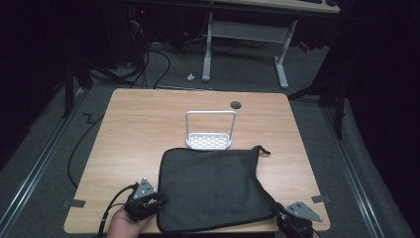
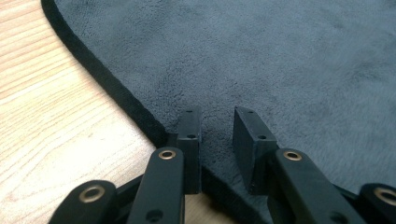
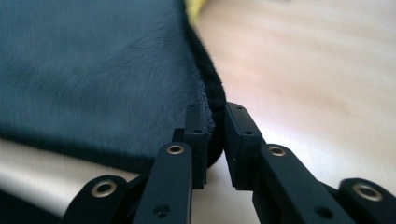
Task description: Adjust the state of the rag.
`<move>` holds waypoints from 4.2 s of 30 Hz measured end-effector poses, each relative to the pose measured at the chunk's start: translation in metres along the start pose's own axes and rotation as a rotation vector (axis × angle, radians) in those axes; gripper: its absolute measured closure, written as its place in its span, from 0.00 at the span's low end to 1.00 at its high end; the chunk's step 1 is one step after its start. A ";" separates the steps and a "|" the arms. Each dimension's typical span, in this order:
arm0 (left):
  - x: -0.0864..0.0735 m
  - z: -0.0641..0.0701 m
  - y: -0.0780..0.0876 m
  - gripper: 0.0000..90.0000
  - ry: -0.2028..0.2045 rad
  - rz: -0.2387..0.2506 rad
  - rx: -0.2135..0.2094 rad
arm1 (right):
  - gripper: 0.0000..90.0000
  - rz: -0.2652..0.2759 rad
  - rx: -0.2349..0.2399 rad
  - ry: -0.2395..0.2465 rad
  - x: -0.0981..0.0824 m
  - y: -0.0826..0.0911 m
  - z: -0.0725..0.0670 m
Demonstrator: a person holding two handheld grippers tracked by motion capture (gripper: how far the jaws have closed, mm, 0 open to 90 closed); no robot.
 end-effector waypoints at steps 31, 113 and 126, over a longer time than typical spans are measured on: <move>0.010 -0.007 -0.006 0.65 -0.015 0.001 0.057 | 0.73 -0.029 0.020 0.014 0.066 -0.063 0.000; 0.106 -0.096 -0.058 0.93 0.226 0.091 0.018 | 0.53 0.112 0.228 0.362 0.098 -0.046 -0.148; 0.106 -0.095 -0.055 0.93 0.227 0.120 0.000 | 0.53 0.078 0.321 0.504 0.101 -0.057 -0.230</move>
Point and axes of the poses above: each handheld gripper's, and its own axes: y roughly backward along the jaws, x roughly out of its top, z roughly to its right, the point moved 7 cm from there along -y, roughly forward along the jaws, and after that the axes turned 15 degrees about -z, right-handed, at the moved point
